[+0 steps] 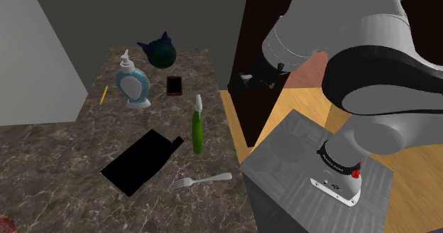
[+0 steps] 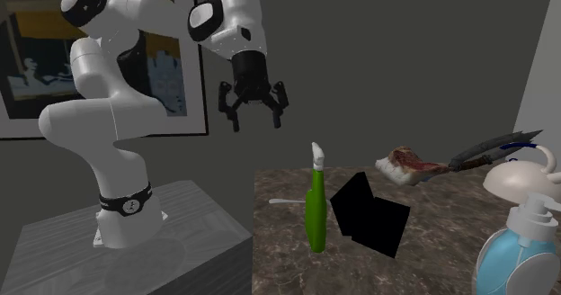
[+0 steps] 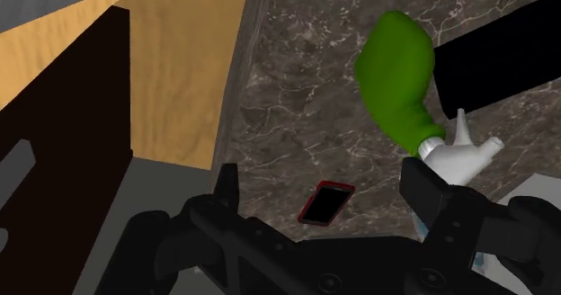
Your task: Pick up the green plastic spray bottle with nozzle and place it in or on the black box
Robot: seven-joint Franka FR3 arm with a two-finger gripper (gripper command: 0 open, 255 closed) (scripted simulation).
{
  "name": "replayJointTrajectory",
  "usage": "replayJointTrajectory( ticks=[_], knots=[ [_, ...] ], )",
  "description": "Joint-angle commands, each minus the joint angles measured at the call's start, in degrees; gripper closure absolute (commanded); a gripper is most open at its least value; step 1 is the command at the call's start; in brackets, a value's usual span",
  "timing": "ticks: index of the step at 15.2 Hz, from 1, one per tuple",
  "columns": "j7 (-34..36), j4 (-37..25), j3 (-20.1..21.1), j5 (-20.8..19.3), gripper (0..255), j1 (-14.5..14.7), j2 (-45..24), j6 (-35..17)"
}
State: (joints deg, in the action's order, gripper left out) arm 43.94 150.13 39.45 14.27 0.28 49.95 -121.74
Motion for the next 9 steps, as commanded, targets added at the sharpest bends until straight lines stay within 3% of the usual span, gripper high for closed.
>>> replayJointTrajectory(
  ticks=[1, 5, 9],
  knots=[
    [5.61, -0.72, 4.98, 0.04, 0, -3.45, -3.01, -3.04],
    [17.12, -3.44, 16.09, -2.02, 0, -9.37, -9.01, -8.36],
    [28.04, -8.18, 30.54, -4.76, 0, -20.75, -13.73, -12.13]
  ],
)
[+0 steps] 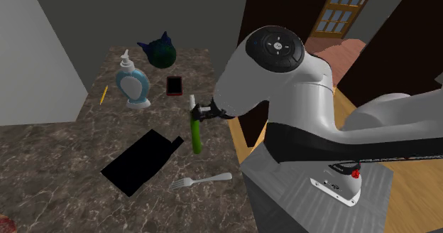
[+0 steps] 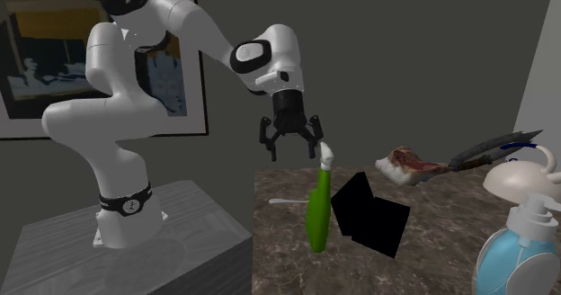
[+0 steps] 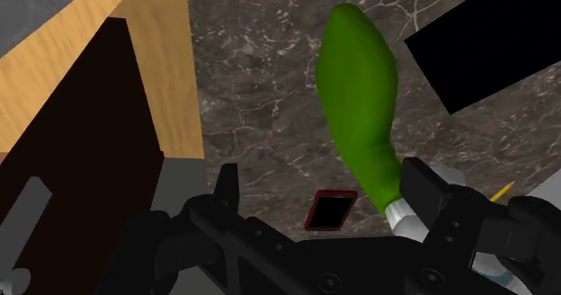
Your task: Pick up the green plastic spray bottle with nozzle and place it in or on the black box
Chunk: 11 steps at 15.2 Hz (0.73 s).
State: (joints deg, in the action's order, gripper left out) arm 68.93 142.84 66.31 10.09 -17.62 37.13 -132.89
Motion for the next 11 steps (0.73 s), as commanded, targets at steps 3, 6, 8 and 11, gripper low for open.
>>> replayJointTrajectory(
  ticks=[3, 6, 8, 11],
  knots=[
    [10.29, -5.66, 16.44, -2.27, 0, -14.47, -2.24, -2.54],
    [12.23, -7.54, 22.29, -1.93, 0, -20.22, -1.66, -3.56],
    [12.16, -7.12, 24.05, -1.8, 0, -22.17, -1.73, -5.12],
    [12.01, -6.59, 26.82, -1.55, 0, -25.24, -1.76, -7.44]
  ],
)
